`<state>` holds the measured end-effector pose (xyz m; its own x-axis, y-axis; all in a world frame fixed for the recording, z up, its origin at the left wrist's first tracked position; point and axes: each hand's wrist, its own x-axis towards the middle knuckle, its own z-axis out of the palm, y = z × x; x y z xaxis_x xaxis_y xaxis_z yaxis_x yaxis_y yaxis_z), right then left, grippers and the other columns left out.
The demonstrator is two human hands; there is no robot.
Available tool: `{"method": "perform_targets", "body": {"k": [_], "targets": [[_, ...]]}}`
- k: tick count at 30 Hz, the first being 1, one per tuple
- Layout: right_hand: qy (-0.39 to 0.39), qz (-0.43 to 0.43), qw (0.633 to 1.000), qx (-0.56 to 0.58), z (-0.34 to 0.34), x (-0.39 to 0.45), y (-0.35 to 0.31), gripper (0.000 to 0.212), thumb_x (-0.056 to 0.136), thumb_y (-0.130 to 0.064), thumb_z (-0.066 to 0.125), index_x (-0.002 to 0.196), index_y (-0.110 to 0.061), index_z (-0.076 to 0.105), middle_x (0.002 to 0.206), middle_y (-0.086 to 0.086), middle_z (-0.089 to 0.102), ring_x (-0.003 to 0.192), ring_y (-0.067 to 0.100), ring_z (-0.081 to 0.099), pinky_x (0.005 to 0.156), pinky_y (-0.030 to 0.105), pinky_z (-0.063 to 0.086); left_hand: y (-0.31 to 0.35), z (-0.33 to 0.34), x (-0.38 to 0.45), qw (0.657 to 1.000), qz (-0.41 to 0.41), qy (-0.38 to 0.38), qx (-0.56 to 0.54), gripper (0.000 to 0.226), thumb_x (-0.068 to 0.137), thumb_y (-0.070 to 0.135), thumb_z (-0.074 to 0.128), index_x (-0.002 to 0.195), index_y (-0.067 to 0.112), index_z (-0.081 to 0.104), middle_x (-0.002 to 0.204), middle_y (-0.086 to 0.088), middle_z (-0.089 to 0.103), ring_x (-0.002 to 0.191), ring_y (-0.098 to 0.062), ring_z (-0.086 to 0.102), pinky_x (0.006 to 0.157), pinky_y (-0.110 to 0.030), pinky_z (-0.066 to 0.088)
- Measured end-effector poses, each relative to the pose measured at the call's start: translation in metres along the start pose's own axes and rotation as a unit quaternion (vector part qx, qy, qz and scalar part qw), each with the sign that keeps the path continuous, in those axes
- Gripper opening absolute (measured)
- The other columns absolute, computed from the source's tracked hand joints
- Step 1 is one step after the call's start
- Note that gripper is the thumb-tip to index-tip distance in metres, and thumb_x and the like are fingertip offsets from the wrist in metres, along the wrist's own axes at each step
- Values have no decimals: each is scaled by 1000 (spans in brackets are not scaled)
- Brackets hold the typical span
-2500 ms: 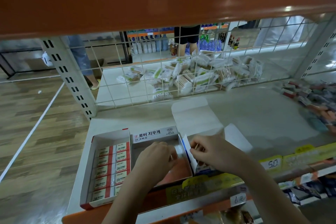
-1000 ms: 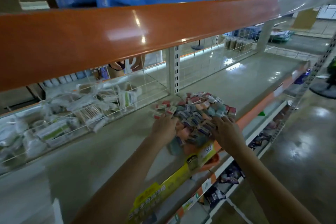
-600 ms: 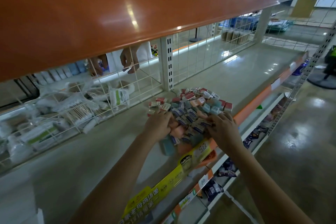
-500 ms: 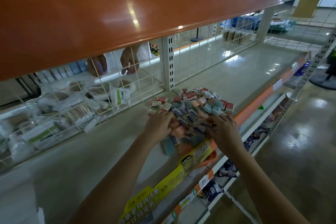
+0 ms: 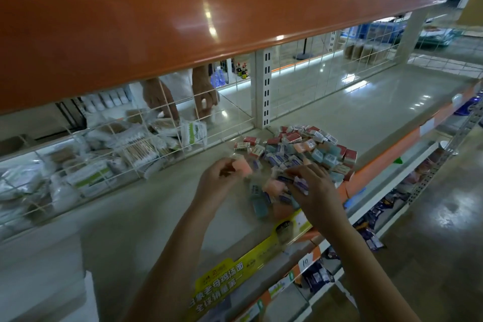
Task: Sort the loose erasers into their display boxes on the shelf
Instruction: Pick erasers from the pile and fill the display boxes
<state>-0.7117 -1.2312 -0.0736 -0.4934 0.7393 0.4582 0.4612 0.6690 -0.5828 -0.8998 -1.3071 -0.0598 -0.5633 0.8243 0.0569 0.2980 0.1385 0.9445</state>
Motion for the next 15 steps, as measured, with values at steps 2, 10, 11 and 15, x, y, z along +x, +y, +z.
{"method": "perform_targets", "body": {"k": [2,10,11,15], "targets": [[-7,-20,999,25,5,-2,-18,25,80,-12,70,104,-10,66,101,0,60,92,13,52,76,19,41,5,-16,-19,998,-24,11,-59,16,85,11,63,91,26,63,86,8,63,76,-2,57,59,-8,42],[-56,-129,984,109,43,-10,-98,21,78,-11,70,98,-14,66,87,-15,50,77,-11,48,67,2,37,6,-98,-92,988,-68,107,-92,16,86,9,62,87,25,62,78,1,63,72,-9,55,57,-12,41],[-64,-141,981,119,47,-14,-109,21,78,-11,68,99,-15,66,86,-16,49,78,-14,48,66,0,36,5,-108,-101,987,-69,118,-89,16,86,8,62,88,24,61,77,1,63,71,-9,55,55,-10,40],[-109,-176,964,166,70,-29,-156,19,81,-15,66,99,-20,65,89,-16,53,78,-5,50,65,3,37,-4,-154,-142,981,-75,170,-56,14,85,11,64,91,23,59,83,-2,66,74,-12,58,55,-11,42]]}}
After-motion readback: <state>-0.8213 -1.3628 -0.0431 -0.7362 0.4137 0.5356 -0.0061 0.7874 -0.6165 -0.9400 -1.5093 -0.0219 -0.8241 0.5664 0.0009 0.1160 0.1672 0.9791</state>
